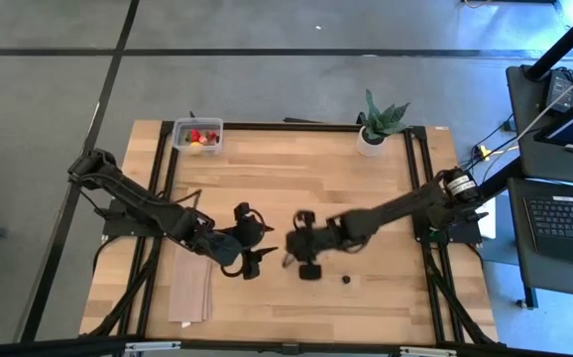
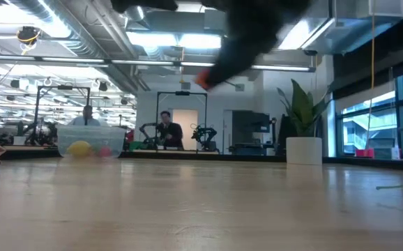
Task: Pick and placing Produce into tupperware
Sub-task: Put the red strawberry into the transparent container
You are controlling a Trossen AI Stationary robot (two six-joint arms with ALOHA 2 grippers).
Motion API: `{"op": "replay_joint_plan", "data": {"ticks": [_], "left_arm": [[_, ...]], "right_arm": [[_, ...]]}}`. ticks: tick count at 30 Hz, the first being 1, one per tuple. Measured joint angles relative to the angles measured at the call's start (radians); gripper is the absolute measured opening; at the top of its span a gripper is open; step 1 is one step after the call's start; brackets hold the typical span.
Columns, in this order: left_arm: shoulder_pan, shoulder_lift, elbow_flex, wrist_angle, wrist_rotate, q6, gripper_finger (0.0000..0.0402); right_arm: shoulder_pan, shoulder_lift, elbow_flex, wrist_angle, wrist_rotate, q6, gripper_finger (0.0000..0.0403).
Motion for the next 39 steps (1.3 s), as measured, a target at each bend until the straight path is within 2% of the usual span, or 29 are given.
{"op": "replay_joint_plan", "data": {"ticks": [6, 10, 16, 19, 25, 33, 39], "left_arm": [[-0.002, -0.117, 0.0, 0.035, -0.063, 0.082, 0.0224], [-0.006, -0.222, 0.0, 0.017, -0.182, 0.108, 0.0224], [-0.01, -0.335, 0.0, 0.014, -0.302, 0.239, 0.0224], [-0.008, -0.359, 0.0, 0.014, -0.344, 0.274, 0.0224], [-0.008, -0.362, 0.0, 0.004, -0.392, 0.285, 0.0224], [0.02, -0.359, 0.0, -0.008, -0.391, 0.286, 0.0224], [0.047, -0.359, 0.0, -0.049, -0.389, 0.27, 0.0224]], "right_arm": [[-0.132, 0.0, 0.076, 0.005, -0.003, -0.168, 0.0127], [-0.217, 0.0, 0.079, 0.012, -0.036, -0.249, 0.0126], [-0.333, 0.0, 0.077, 0.062, -0.15, -0.265, 0.0126], [-0.391, 0.015, 0.077, 0.165, -0.195, -0.218, 0.0126], [-0.474, 0.11, 0.091, 0.441, -0.296, -0.111, 0.0126], [-0.512, 0.336, 0.265, 0.347, -0.362, -0.09, 0.0126], [-0.519, 0.449, 0.379, 0.334, -0.368, -0.094, 0.0126]]}}
